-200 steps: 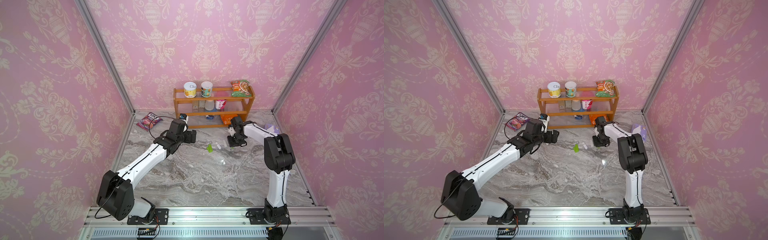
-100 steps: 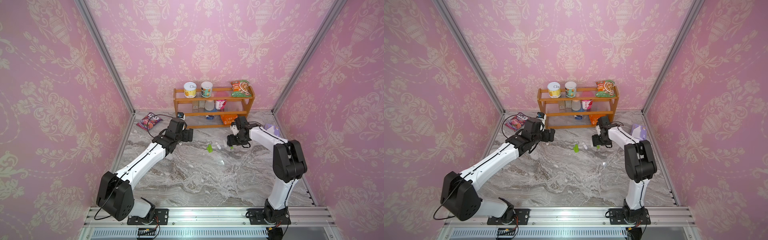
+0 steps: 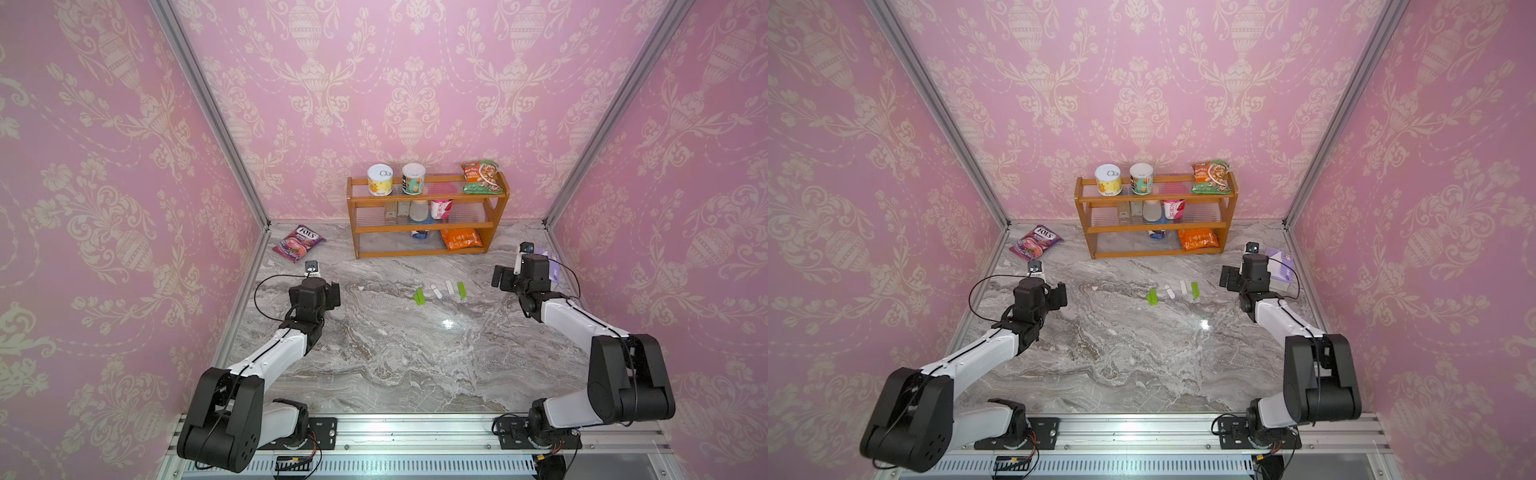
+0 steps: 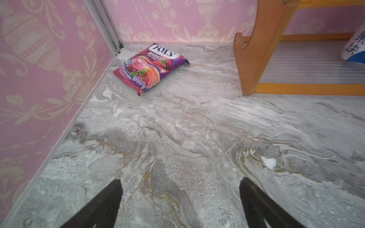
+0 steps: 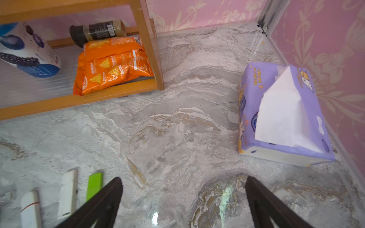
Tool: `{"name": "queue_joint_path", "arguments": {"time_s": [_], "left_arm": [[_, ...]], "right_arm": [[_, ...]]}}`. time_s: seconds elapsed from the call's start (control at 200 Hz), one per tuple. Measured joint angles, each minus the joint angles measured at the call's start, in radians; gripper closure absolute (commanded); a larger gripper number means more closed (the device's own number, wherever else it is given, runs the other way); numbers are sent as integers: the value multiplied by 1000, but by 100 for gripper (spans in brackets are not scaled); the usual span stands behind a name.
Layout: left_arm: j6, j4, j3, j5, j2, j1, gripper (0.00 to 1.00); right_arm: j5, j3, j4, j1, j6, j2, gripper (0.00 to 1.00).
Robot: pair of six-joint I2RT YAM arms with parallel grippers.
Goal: Close the usb drive cover
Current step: Reset both arms
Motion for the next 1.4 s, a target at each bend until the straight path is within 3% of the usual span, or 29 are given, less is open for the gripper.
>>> {"name": "queue_joint_path", "arguments": {"time_s": [0.26,0.565,0.735,0.795,0.965,1.081,1.401], "left_arm": [[-5,140,-37,-105,12,47,1],[-5,281,-156,-135,18,92,2],[14,371,-163,-134,86,97,11],[33,409,-166,-134,107,92,1],[77,557,-168,-148,203,72,1],[116,520,-127,-149,268,43,1],[161,582,-140,-150,273,18,1]], "right_arm": [[102,0,119,0,-23,53,0],[105,51,62,0,-57,51,0],[103,47,73,0,-68,51,0],[107,19,110,1,-72,39,0],[114,-80,192,6,-101,-15,0],[102,-132,266,8,-122,-45,0],[94,-286,354,76,-147,-194,0]]}}
